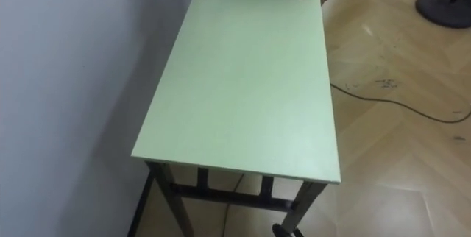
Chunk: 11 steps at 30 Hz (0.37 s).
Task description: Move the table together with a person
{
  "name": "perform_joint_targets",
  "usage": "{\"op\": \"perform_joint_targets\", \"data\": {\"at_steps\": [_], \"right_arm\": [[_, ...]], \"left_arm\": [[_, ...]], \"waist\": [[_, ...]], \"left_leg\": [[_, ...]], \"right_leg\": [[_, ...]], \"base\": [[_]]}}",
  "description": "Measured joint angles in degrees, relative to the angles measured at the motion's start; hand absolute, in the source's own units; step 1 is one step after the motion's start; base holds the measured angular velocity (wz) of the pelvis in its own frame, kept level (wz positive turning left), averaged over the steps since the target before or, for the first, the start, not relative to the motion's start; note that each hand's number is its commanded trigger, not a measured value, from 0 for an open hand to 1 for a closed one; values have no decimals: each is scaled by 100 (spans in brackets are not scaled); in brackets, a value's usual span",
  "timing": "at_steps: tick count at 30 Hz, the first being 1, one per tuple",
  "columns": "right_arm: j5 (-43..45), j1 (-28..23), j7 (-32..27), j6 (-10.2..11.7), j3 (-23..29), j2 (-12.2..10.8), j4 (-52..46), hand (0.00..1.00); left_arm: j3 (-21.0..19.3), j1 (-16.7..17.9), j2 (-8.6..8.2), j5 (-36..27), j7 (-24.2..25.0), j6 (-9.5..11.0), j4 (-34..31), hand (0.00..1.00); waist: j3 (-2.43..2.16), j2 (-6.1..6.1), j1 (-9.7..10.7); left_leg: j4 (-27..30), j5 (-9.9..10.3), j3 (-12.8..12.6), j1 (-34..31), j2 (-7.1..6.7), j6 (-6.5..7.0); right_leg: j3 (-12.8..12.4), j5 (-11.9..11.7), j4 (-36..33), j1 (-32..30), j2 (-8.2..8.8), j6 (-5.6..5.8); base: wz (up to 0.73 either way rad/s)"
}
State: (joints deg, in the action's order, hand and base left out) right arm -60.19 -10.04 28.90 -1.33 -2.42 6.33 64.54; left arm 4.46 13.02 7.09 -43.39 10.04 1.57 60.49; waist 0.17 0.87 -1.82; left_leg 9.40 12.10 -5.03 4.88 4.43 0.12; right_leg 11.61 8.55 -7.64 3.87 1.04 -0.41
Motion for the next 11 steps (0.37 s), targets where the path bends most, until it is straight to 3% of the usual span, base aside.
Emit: {"op": "perform_joint_targets", "data": {"at_steps": [6, 11], "right_arm": [[905, -22, -486, -115, 394, 14, 528, 0], [1380, -72, -1105, -232, 429, 31, 980, 0]], "left_arm": [[-614, 125, 13, 277, -118, -246, 391, 0], [-792, 117, 16, 310, -288, -331, 492, 0]], "waist": [[1, 99, 22], [-10, 79, 18]], "left_leg": [[-33, 0, 32, 44, -6, 0], [-68, 0, 29, 41, -4, 0]], "right_leg": [[-47, 20, 20, 9, -2, 6], [-44, 22, -4, 7, -9, 6]], "base": [[0], [-1]]}}
